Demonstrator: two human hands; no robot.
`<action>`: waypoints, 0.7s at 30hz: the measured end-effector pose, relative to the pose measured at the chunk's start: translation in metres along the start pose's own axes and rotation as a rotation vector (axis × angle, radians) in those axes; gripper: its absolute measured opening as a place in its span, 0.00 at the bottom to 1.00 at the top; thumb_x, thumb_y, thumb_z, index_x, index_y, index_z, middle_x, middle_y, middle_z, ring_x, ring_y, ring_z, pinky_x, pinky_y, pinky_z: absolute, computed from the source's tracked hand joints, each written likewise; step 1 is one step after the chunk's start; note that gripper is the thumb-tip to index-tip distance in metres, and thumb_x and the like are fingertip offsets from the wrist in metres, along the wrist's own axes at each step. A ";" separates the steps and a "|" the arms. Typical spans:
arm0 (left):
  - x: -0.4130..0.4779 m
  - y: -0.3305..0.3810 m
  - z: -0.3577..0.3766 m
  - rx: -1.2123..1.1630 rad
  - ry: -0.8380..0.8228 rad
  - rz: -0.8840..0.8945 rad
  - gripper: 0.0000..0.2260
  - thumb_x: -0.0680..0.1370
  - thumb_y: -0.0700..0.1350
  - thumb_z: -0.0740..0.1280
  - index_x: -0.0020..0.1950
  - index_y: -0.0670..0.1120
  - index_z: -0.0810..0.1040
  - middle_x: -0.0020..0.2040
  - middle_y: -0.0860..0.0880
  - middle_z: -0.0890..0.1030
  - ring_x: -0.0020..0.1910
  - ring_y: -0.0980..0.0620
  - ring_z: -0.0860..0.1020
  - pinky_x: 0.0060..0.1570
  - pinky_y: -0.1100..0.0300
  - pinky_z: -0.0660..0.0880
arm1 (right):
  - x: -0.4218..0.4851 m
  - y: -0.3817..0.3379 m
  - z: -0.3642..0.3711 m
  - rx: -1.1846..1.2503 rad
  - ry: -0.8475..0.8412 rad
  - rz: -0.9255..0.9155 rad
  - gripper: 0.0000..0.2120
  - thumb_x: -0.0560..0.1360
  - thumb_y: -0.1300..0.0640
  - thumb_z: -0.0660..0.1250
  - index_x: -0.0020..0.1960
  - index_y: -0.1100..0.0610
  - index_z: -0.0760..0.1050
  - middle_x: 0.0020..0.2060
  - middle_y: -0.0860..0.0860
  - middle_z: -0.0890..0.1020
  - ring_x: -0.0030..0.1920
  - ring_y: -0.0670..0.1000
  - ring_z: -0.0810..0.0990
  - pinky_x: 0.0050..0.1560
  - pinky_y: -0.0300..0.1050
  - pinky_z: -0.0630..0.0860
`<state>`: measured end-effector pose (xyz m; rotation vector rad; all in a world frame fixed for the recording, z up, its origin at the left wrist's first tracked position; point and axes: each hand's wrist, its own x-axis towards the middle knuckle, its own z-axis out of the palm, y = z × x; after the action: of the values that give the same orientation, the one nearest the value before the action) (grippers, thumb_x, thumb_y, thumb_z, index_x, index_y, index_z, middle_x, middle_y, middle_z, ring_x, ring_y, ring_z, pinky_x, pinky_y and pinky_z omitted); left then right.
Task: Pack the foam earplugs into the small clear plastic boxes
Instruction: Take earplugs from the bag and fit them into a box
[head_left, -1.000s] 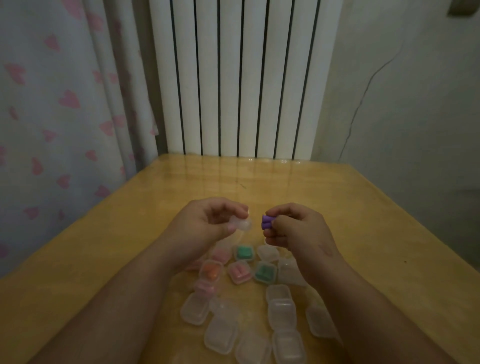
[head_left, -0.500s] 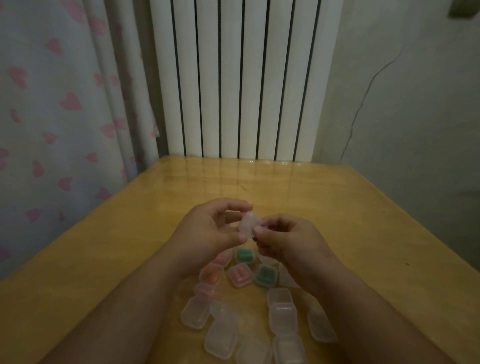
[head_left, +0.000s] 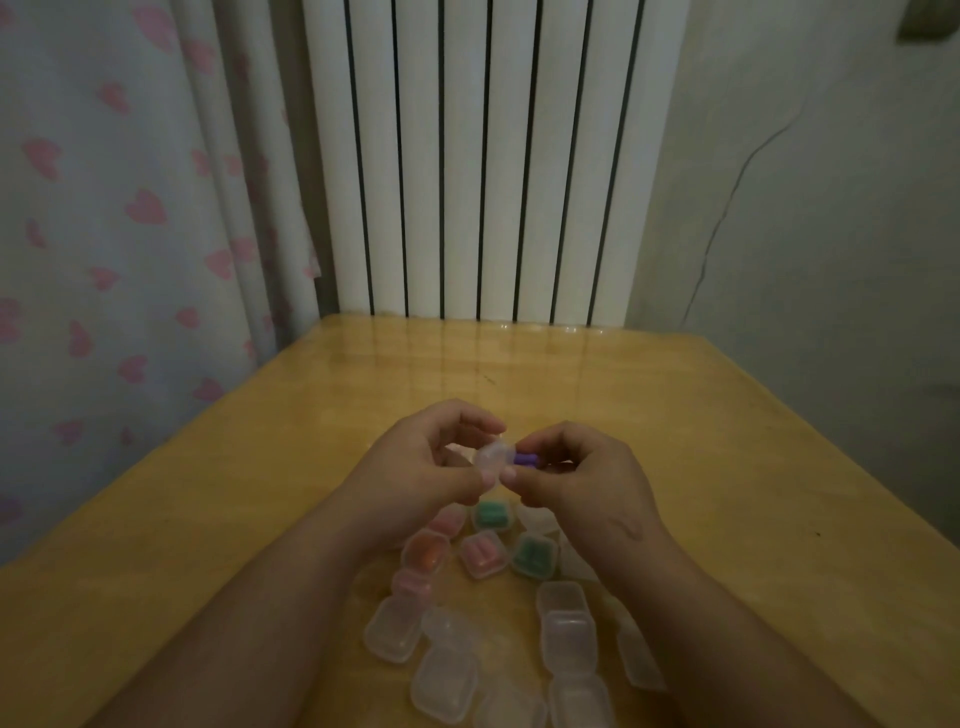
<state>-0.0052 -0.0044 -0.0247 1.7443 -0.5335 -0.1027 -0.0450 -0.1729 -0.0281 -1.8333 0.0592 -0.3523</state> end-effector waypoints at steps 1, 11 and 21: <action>-0.001 0.000 0.000 0.019 -0.007 -0.016 0.14 0.73 0.38 0.74 0.53 0.54 0.82 0.49 0.57 0.83 0.45 0.48 0.82 0.45 0.53 0.82 | 0.000 0.000 0.000 -0.015 -0.002 -0.003 0.09 0.65 0.61 0.79 0.43 0.56 0.81 0.36 0.51 0.83 0.35 0.47 0.82 0.37 0.41 0.81; -0.003 0.006 0.001 -0.100 -0.020 0.020 0.08 0.77 0.33 0.66 0.53 0.43 0.80 0.54 0.38 0.81 0.49 0.47 0.81 0.47 0.59 0.80 | 0.002 0.001 -0.001 0.022 0.021 0.001 0.07 0.67 0.62 0.78 0.41 0.57 0.81 0.32 0.50 0.82 0.30 0.45 0.80 0.36 0.43 0.81; 0.000 0.002 0.004 -0.141 0.097 0.088 0.10 0.70 0.36 0.76 0.45 0.47 0.80 0.53 0.50 0.82 0.50 0.56 0.82 0.47 0.62 0.78 | 0.001 -0.001 -0.001 0.024 -0.171 0.066 0.05 0.75 0.63 0.68 0.45 0.59 0.83 0.31 0.53 0.80 0.30 0.47 0.75 0.32 0.38 0.74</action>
<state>-0.0075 -0.0083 -0.0242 1.5777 -0.5182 0.0065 -0.0440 -0.1742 -0.0268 -1.8262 -0.0026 -0.1483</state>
